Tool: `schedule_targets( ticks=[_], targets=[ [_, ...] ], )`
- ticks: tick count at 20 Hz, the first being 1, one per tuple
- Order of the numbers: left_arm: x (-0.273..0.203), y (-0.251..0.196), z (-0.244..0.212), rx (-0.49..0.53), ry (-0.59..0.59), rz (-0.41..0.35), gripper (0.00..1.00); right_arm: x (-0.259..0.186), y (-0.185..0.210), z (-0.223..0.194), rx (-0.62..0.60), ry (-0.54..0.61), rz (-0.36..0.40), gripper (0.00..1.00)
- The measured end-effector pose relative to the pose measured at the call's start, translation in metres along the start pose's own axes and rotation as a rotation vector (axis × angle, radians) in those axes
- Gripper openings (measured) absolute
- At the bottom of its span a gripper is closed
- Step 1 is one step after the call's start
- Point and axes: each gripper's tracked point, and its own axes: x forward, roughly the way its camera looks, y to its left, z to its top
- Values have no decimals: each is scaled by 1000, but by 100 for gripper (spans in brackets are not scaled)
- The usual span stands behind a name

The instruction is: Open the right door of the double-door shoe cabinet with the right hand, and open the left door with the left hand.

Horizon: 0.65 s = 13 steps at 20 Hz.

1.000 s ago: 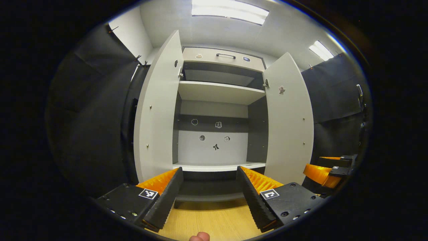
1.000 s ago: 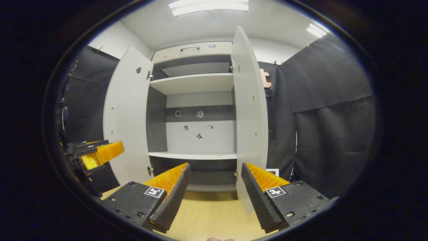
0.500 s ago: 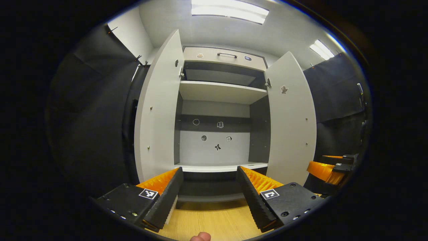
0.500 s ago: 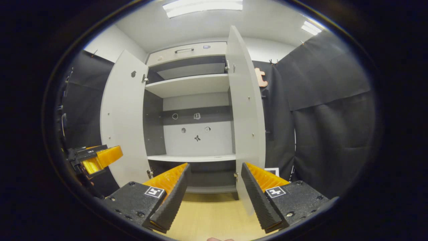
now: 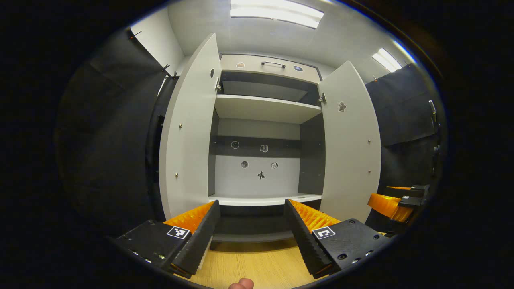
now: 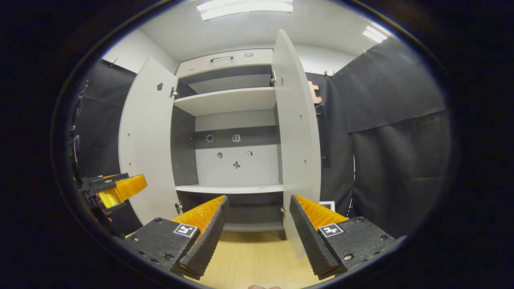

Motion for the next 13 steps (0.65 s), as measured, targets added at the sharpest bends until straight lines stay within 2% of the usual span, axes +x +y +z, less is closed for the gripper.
schedule_targets(
  ticks=[13],
  targets=[
    [8,2,-5,16,4,5,95,9,2,-3,-8,7,1,95]
  ],
)
